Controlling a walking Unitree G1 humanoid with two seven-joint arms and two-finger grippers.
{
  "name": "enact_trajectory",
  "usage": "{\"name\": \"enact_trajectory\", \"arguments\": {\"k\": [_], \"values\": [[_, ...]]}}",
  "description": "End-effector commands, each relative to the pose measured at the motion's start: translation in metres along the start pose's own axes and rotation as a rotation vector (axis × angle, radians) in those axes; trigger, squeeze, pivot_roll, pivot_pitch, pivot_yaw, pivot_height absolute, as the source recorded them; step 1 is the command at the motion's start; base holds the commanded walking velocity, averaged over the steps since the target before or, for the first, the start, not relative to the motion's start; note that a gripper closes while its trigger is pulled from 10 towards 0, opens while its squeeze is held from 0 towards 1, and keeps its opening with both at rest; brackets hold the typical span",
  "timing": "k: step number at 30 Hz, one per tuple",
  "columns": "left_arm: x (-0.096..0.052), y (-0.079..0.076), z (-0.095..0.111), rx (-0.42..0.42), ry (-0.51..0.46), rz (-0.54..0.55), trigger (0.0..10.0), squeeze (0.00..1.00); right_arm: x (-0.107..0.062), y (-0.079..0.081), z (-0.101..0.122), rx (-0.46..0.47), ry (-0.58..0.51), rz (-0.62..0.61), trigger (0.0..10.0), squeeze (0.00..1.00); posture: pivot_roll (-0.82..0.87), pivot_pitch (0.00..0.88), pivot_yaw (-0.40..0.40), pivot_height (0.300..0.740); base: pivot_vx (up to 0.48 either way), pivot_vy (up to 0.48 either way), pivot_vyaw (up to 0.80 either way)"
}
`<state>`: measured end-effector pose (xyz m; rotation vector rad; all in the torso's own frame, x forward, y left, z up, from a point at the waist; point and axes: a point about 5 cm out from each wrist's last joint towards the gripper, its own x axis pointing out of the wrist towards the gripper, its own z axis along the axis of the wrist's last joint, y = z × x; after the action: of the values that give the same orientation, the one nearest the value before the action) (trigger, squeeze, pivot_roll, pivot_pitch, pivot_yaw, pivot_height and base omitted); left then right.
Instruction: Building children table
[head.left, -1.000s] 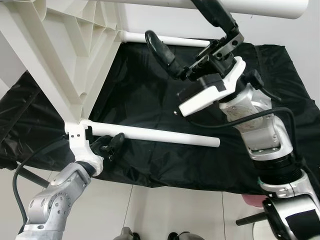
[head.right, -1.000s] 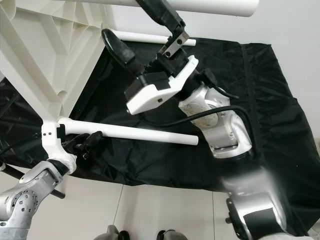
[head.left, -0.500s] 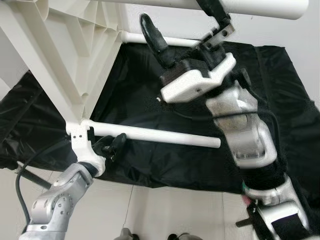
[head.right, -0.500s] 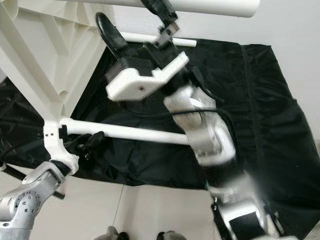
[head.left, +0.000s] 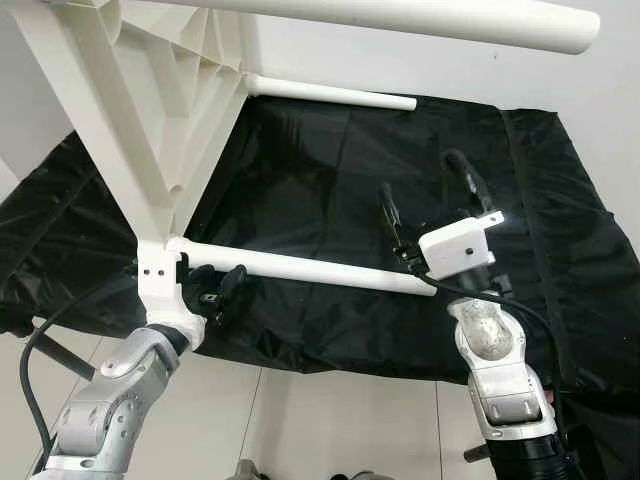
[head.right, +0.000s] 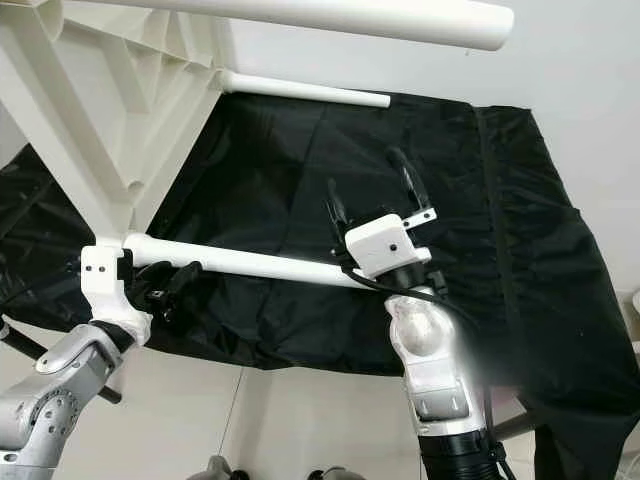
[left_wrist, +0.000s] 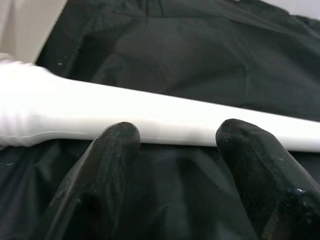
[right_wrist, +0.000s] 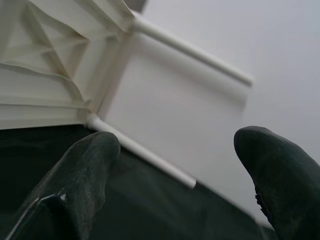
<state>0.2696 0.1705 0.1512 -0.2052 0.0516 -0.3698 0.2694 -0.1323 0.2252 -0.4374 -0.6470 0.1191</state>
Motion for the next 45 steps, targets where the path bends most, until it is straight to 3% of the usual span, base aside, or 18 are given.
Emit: {"name": "enact_trajectory", "arguments": {"k": [1,2,5,6,8,10,16,19,23,45], "values": [[-0.004,-0.002,0.001,0.056,-0.006,-0.036,10.0,0.0,-0.009,0.0,-0.018,0.104,0.124,-0.044,10.0,0.0,0.02,0.131,0.018,0.74,0.0,0.0,0.0],[-0.006,-0.002,0.002,0.08,-0.014,-0.022,10.0,0.0,-0.015,0.0,-0.027,0.163,0.193,-0.083,10.0,0.0,0.02,0.133,0.027,0.74,0.0,0.0,0.0],[-0.008,-0.001,0.005,0.112,-0.038,0.013,10.0,0.0,-0.021,0.002,-0.037,0.215,0.258,-0.111,10.0,0.0,0.02,0.132,0.027,0.74,0.0,0.0,0.0],[-0.01,0.004,0.013,0.256,-0.102,0.123,10.0,0.0,-0.031,0.001,-0.051,0.3,0.343,-0.179,10.0,0.0,0.03,0.129,0.028,0.74,0.0,0.0,0.0],[-0.01,0.004,0.013,0.256,-0.102,0.123,10.0,0.0,-0.031,0.001,-0.051,0.3,0.343,-0.179,10.0,0.0,0.03,0.129,0.028,0.74,0.0,0.0,0.0],[-0.009,0.005,0.02,0.332,-0.157,0.174,10.0,0.0,-0.035,-0.004,-0.061,0.302,0.392,-0.227,10.0,0.0,0.04,0.121,0.044,0.74,0.0,0.0,0.0],[-0.005,-0.002,0.021,0.297,-0.176,0.14,10.0,0.0,-0.035,-0.006,-0.068,0.289,0.426,-0.207,10.0,0.0,0.03,0.121,0.061,0.74,0.0,0.0,0.0],[0.0,-0.005,0.019,0.287,-0.169,0.097,10.0,0.0,-0.031,-0.005,-0.07,0.367,0.407,-0.154,10.0,0.0,0.03,0.126,0.06,0.74,0.0,0.0,0.0],[0.003,-0.004,0.018,0.28,-0.177,0.107,10.0,0.0,-0.025,-0.007,-0.069,0.394,0.393,-0.165,10.0,0.0,0.02,0.125,0.057,0.74,0.0,0.0,0.0],[0.009,-0.001,0.009,0.227,-0.146,0.121,10.0,0.0,-0.025,-0.011,-0.07,0.383,0.405,-0.184,10.0,0.0,0.01,0.138,0.04,0.74,-0.058,0.0,0.0]]}}
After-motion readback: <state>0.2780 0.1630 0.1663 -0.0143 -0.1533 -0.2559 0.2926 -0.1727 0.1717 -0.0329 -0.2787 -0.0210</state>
